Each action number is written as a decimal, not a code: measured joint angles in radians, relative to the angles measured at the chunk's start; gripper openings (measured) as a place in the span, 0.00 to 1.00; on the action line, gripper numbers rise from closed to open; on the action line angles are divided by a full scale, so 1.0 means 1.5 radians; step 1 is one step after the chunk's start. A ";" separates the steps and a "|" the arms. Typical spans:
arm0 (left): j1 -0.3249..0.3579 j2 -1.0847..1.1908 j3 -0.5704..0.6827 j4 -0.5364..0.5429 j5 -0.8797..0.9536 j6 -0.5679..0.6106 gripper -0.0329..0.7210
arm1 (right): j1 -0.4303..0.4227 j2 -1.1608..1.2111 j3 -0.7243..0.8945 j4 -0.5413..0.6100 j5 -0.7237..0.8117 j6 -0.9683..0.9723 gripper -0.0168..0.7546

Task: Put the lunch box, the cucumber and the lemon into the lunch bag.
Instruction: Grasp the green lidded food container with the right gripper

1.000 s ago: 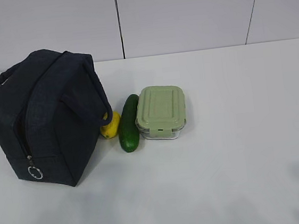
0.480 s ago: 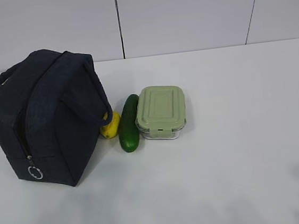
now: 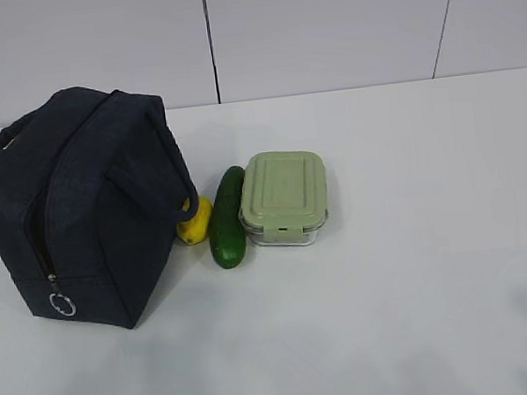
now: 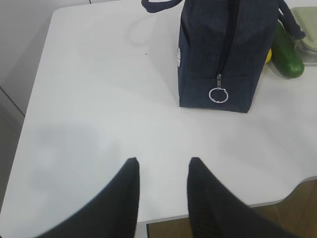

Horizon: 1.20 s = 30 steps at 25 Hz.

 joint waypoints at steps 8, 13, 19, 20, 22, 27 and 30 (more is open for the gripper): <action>0.000 0.000 0.000 0.000 0.000 0.000 0.36 | 0.000 0.000 0.000 0.000 0.000 0.000 0.68; 0.000 0.000 0.000 0.000 0.000 0.000 0.36 | 0.000 0.000 0.000 0.000 0.000 0.000 0.68; 0.000 0.000 0.000 0.000 0.000 0.000 0.37 | 0.000 0.000 0.000 0.000 0.000 0.000 0.68; 0.000 0.000 0.000 0.000 0.000 0.000 0.38 | 0.000 0.000 0.000 0.000 0.000 0.000 0.68; 0.000 0.000 0.000 0.000 0.000 0.000 0.42 | 0.000 0.000 0.000 0.000 0.000 0.000 0.68; 0.000 0.000 0.000 0.000 0.000 0.000 0.51 | 0.000 0.000 0.000 0.000 0.000 0.000 0.68; 0.000 0.000 0.000 0.000 0.000 0.000 0.52 | 0.000 0.000 0.000 0.000 0.000 0.000 0.68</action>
